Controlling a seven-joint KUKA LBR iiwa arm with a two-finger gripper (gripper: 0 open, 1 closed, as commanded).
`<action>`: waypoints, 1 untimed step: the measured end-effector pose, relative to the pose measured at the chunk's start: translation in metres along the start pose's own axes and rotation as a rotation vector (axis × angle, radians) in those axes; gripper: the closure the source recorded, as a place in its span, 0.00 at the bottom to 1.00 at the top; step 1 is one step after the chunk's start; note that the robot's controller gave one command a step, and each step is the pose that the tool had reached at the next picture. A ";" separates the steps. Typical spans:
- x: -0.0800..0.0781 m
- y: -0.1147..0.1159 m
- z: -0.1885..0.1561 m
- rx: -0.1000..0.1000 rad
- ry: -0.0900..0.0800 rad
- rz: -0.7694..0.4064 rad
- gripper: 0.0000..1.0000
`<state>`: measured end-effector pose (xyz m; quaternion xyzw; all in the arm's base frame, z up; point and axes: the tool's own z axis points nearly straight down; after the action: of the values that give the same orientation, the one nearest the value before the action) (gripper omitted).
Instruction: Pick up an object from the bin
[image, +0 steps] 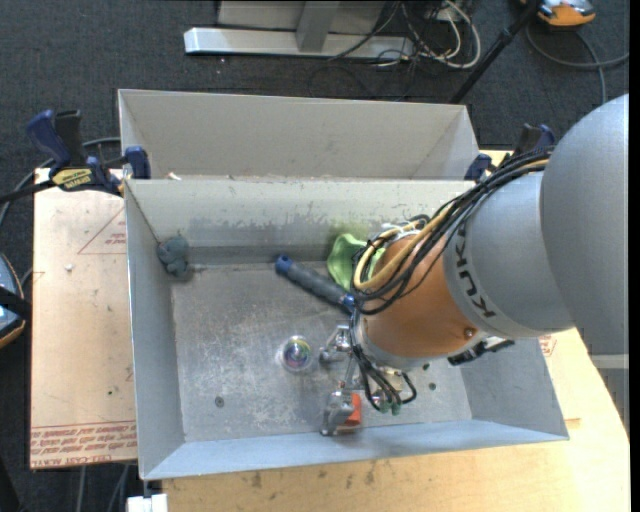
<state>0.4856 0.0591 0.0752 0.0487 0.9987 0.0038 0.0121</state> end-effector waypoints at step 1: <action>0.001 -0.012 -0.026 0.007 0.020 -0.007 0.00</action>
Offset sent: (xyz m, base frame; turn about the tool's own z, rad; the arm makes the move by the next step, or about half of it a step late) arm -0.0043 -0.0126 0.0248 -0.0088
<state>0.4824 0.0467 0.1012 0.0451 0.9990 0.0006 0.0018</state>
